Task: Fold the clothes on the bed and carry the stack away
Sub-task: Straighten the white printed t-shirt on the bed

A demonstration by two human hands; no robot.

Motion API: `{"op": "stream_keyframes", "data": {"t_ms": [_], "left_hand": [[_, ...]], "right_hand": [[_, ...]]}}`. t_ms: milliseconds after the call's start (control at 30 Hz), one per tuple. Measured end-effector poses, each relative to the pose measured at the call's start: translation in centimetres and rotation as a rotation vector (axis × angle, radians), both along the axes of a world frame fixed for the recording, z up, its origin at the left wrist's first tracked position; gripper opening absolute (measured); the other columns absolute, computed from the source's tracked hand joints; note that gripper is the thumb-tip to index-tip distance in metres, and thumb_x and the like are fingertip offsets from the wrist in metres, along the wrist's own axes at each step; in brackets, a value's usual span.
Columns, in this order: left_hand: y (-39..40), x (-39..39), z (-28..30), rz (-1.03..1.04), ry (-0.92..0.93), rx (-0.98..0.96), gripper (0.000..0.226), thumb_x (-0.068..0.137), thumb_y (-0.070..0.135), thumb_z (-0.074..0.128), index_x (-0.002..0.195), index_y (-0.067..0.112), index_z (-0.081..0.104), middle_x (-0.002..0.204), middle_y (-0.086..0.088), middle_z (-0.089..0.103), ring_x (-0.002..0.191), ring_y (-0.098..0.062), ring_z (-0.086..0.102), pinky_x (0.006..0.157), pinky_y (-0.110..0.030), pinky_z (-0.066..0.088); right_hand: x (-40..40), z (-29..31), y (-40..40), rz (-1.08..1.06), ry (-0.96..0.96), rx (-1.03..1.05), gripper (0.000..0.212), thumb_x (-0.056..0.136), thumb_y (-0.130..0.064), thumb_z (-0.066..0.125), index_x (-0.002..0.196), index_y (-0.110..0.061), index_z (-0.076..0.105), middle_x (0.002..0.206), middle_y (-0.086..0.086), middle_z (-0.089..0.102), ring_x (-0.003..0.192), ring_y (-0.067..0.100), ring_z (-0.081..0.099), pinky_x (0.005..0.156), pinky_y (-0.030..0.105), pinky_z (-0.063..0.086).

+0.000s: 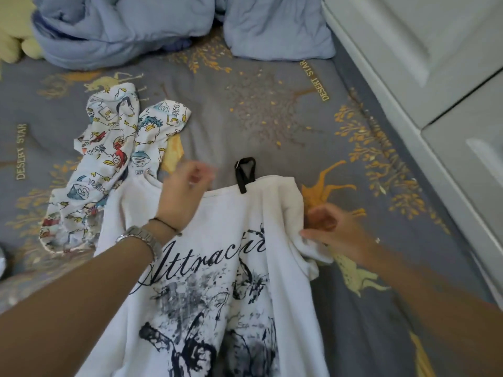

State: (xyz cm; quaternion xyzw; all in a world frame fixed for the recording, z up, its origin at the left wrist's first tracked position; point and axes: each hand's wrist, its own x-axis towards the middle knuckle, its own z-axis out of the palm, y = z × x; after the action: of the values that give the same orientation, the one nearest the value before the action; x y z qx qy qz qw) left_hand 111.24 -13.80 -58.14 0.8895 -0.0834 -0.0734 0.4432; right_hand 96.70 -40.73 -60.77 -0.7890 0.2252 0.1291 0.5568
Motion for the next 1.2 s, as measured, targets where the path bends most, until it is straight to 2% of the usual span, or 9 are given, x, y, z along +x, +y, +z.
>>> {"op": "stream_keyframes", "data": {"t_ms": [167, 233, 333, 500, 567, 667, 833, 1000, 1200], "left_hand": [[-6.9, -3.4, -1.4, -0.321, 0.073, 0.057, 0.013, 0.087, 0.023, 0.062, 0.099, 0.018, 0.064, 0.099, 0.002, 0.066, 0.084, -0.011, 0.059, 0.071, -0.009, 0.041], [-8.9, -3.9, -2.0, -0.380, 0.056, 0.076, 0.016, 0.088, 0.022, 0.060, 0.103, 0.017, 0.064, 0.104, 0.003, 0.064, 0.092, -0.014, 0.059, 0.074, -0.005, 0.038], [-11.4, -3.5, -2.8, -0.527, -0.098, 0.226, 0.028, 0.090, 0.011, 0.055, 0.118, 0.012, 0.060, 0.122, -0.006, 0.060, 0.114, -0.024, 0.052, 0.097, -0.026, 0.038], [-14.5, -1.5, -4.3, -0.954, -0.179, 0.705, 0.055, 0.090, 0.002, 0.042, 0.138, 0.028, 0.039, 0.153, -0.007, 0.021, 0.140, -0.025, 0.020, 0.113, -0.040, 0.019], [-15.4, -0.7, -4.7, -1.015, -0.216, 0.792, 0.055, 0.090, 0.006, 0.043, 0.136, 0.036, 0.040, 0.154, -0.003, 0.018, 0.140, -0.025, 0.017, 0.111, -0.040, 0.017], [-16.3, 0.5, -4.9, -1.061, -0.307, 0.806, 0.035, 0.090, 0.021, 0.051, 0.124, 0.030, 0.052, 0.142, 0.000, 0.035, 0.131, -0.022, 0.028, 0.105, -0.033, 0.017], [-18.1, 2.9, -3.9, -0.951, -0.320, 0.613, 0.020, 0.090, 0.026, 0.055, 0.103, 0.010, 0.058, 0.110, -0.009, 0.054, 0.105, -0.028, 0.047, 0.088, -0.032, 0.029], [-20.4, 3.6, -3.0, -0.974, -0.258, 0.556, 0.018, 0.093, 0.024, 0.051, 0.099, 0.009, 0.056, 0.095, -0.013, 0.062, 0.087, -0.030, 0.055, 0.075, -0.041, 0.042], [-22.2, 2.8, -4.8, -0.957, -0.251, 0.489, 0.015, 0.092, 0.017, 0.052, 0.101, 0.005, 0.056, 0.100, -0.015, 0.059, 0.091, -0.032, 0.055, 0.078, -0.044, 0.043]], "right_hand": [[-4.2, -1.1, -0.7, 0.089, 0.057, 0.010, 0.034, 0.064, -0.021, 0.085, 0.093, -0.023, 0.067, 0.095, -0.003, 0.067, 0.088, 0.012, 0.062, 0.075, 0.016, 0.047], [-4.6, -1.6, -0.9, 0.121, -0.020, -0.055, 0.024, 0.070, -0.015, 0.081, 0.091, -0.018, 0.070, 0.092, -0.005, 0.062, 0.092, 0.019, 0.061, 0.080, 0.025, 0.046], [-4.3, -1.7, -1.3, 0.122, -0.170, -0.167, 0.010, 0.077, -0.008, 0.073, 0.086, -0.004, 0.071, 0.089, 0.003, 0.064, 0.092, 0.023, 0.059, 0.084, 0.033, 0.043], [-3.9, -1.8, -2.9, 0.047, -0.236, -0.230, 0.009, 0.082, -0.007, 0.067, 0.091, -0.007, 0.070, 0.086, -0.002, 0.067, 0.075, -0.006, 0.055, 0.069, 0.009, 0.039], [-3.9, -2.3, -3.6, 0.010, -0.223, -0.208, 0.007, 0.084, -0.010, 0.065, 0.091, -0.010, 0.069, 0.082, -0.006, 0.065, 0.069, -0.005, 0.055, 0.066, 0.011, 0.040], [-4.2, -2.9, -4.7, -0.087, -0.223, -0.167, 0.007, 0.085, -0.012, 0.065, 0.085, -0.019, 0.066, 0.073, -0.009, 0.064, 0.068, 0.003, 0.057, 0.065, 0.023, 0.045], [-5.0, -3.6, -7.4, -0.326, -0.226, -0.146, 0.007, 0.086, -0.011, 0.063, 0.083, -0.017, 0.064, 0.069, 0.003, 0.061, 0.064, 0.011, 0.051, 0.061, 0.029, 0.039], [-4.9, -3.2, -10.4, -0.386, -0.262, -0.325, 0.004, 0.089, -0.012, 0.060, 0.086, -0.012, 0.062, 0.071, -0.002, 0.058, 0.063, 0.003, 0.047, 0.058, 0.012, 0.035], [-3.7, -3.9, -13.5, -0.428, -0.285, -0.529, 0.012, 0.090, -0.017, 0.059, 0.091, -0.006, 0.062, 0.084, 0.009, 0.067, 0.077, 0.021, 0.058, 0.067, 0.029, 0.036]]}}
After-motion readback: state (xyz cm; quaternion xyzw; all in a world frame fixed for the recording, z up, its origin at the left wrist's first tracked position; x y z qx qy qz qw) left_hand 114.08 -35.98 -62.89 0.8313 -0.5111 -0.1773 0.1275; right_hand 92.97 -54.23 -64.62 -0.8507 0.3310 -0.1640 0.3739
